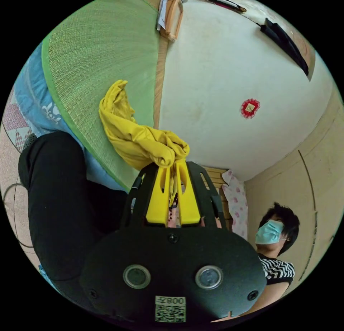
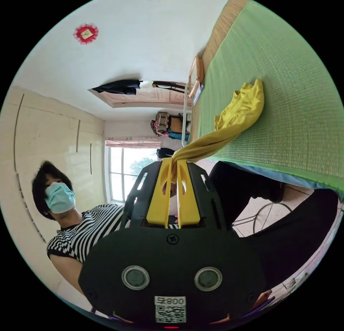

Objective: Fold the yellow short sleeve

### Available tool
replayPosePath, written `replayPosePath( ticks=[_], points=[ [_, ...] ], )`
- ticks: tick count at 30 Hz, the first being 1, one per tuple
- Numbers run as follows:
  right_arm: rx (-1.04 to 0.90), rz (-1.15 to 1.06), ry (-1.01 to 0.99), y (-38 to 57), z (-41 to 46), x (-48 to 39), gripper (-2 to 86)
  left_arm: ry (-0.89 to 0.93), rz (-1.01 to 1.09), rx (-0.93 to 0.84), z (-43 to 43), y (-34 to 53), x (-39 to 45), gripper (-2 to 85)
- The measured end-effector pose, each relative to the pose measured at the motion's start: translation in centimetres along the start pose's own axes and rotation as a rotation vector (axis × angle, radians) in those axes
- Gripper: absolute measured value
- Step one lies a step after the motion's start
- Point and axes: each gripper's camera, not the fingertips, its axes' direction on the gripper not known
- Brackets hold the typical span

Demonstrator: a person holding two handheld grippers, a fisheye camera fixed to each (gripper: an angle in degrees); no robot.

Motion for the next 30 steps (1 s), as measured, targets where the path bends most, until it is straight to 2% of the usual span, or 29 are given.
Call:
replayPosePath(
  ticks=[11, 17, 24, 30],
  points=[
    [0.263, -0.179, -0.054, 14.5, -17.9, 0.0, 1.8, 0.143, 0.097, -0.247, 7.0, 7.9, 13.9, 4.0],
    [0.392, -0.233, -0.031, 19.8, -28.2, 1.4, 1.9, 0.132, 0.127, -0.395, 13.5, 10.7, 21.0, 4.0],
    [0.455, -0.274, 0.052, 17.2, -41.8, 2.9, 1.9, 0.109, 0.205, -0.481, 23.7, 12.0, 30.2, 3.9],
    [0.512, -0.413, 0.121, 10.7, -56.7, -0.6, 1.8, 0.152, 0.367, -0.504, 35.8, 13.2, 42.5, 4.0]
  ],
)
